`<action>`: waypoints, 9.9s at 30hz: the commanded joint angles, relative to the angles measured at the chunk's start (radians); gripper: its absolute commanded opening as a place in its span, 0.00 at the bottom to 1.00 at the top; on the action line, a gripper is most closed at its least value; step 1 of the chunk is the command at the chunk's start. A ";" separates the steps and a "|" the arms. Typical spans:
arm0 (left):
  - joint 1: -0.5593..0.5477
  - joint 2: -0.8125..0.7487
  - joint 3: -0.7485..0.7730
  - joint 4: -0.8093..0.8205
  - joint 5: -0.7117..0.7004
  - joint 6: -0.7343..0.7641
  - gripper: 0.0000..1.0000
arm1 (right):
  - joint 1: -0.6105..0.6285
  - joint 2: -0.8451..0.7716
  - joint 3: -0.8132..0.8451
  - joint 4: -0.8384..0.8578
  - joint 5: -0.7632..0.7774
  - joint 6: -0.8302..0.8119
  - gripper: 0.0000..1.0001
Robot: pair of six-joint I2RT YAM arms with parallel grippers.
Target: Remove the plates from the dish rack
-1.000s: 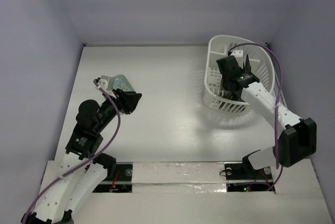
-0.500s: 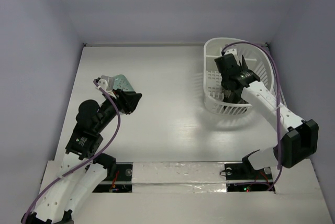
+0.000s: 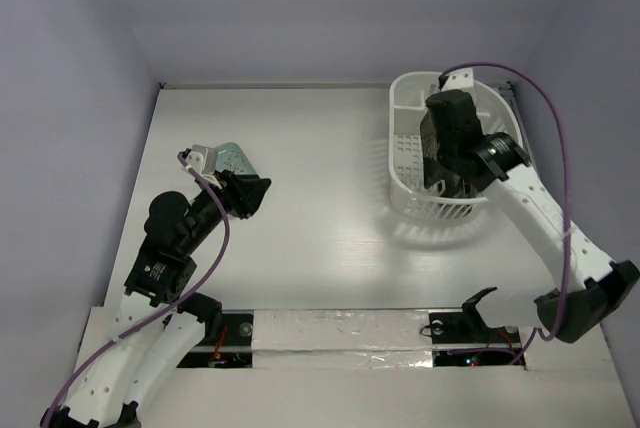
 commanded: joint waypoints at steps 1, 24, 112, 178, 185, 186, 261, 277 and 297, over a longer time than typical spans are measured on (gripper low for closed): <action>-0.004 -0.005 0.029 0.048 0.012 -0.004 0.33 | 0.028 -0.179 0.131 0.138 0.069 0.072 0.00; 0.023 -0.016 0.043 0.031 -0.034 0.010 0.33 | 0.285 -0.170 -0.514 0.932 -0.833 0.500 0.00; 0.014 -0.042 0.038 0.028 -0.017 0.010 0.33 | -0.075 -0.348 -0.462 0.240 -0.098 0.393 0.42; 0.005 -0.040 0.037 0.039 -0.016 0.009 0.34 | -0.037 -0.160 -0.071 0.204 0.211 0.050 0.00; 0.005 -0.036 0.037 0.039 -0.017 0.007 0.34 | -0.027 -0.314 -0.028 0.217 0.055 0.115 0.00; 0.005 -0.036 0.037 0.040 -0.016 0.007 0.34 | -0.027 -0.335 -0.031 0.222 0.011 0.141 0.00; 0.033 -0.048 0.037 0.031 -0.030 0.003 0.34 | 0.615 0.140 -0.852 1.265 -0.197 1.292 0.70; 0.023 -0.065 0.037 0.031 -0.033 0.003 0.34 | 0.624 0.263 -0.478 0.597 -0.209 0.942 0.74; 0.005 -0.088 0.037 0.026 -0.042 0.001 0.34 | 0.634 0.268 -0.329 0.150 -0.053 0.876 0.78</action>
